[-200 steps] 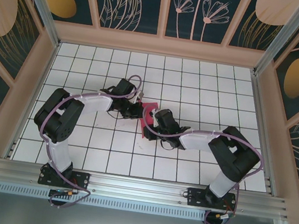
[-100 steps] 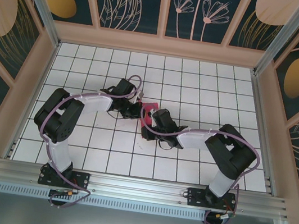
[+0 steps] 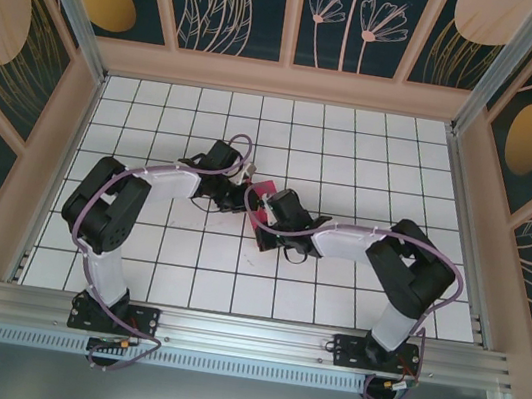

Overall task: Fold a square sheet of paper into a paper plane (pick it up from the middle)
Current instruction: Fourth fold the wing at the center of the table.

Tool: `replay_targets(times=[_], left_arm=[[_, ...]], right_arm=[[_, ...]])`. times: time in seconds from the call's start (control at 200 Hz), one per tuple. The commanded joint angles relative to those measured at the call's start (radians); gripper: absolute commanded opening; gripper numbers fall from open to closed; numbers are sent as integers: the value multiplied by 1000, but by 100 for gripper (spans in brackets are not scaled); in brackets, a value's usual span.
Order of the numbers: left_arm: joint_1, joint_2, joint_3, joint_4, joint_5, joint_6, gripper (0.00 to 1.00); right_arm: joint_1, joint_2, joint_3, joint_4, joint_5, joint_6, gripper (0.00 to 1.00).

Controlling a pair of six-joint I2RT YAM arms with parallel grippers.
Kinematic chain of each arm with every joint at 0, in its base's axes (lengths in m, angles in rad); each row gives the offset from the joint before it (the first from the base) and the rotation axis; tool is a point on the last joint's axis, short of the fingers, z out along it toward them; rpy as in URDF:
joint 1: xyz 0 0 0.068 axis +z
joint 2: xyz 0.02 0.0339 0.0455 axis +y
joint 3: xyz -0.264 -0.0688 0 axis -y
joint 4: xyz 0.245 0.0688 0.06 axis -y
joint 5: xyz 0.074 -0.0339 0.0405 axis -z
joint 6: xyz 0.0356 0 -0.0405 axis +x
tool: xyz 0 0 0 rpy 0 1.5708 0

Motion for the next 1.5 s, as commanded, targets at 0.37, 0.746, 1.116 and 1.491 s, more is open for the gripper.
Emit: replay_targets(times=[0.37,0.746,1.116,1.491], left_arm=[[5,44,22,46,24,-29,13],[30,80,39,77,36,-14,6],[46,93,38,61,76,29,6],[47,92,41,63,80,35,6]], right_arm=[[16,87,172,-268,199,-102,10],[49,-10,101,-144,187,6,25],[-103,-186,-105,186,-117,291,24],[-188,-7,1,199,-178,392,8]])
